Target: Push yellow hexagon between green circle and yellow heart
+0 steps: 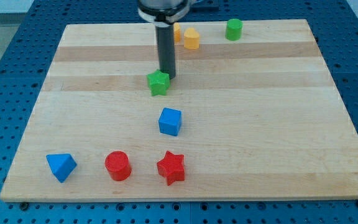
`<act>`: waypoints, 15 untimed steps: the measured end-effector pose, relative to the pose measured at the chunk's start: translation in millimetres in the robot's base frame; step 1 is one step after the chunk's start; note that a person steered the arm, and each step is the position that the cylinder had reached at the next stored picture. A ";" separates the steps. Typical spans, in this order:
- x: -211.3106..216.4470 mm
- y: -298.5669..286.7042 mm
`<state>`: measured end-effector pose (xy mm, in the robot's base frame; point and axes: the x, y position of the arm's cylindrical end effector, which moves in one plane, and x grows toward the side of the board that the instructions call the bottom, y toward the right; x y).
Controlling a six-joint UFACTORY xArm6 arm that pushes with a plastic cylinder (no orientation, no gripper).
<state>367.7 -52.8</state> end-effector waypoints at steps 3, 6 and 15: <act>-28.0 27.8; -103.7 169.0; 2.4 34.6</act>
<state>370.1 -18.2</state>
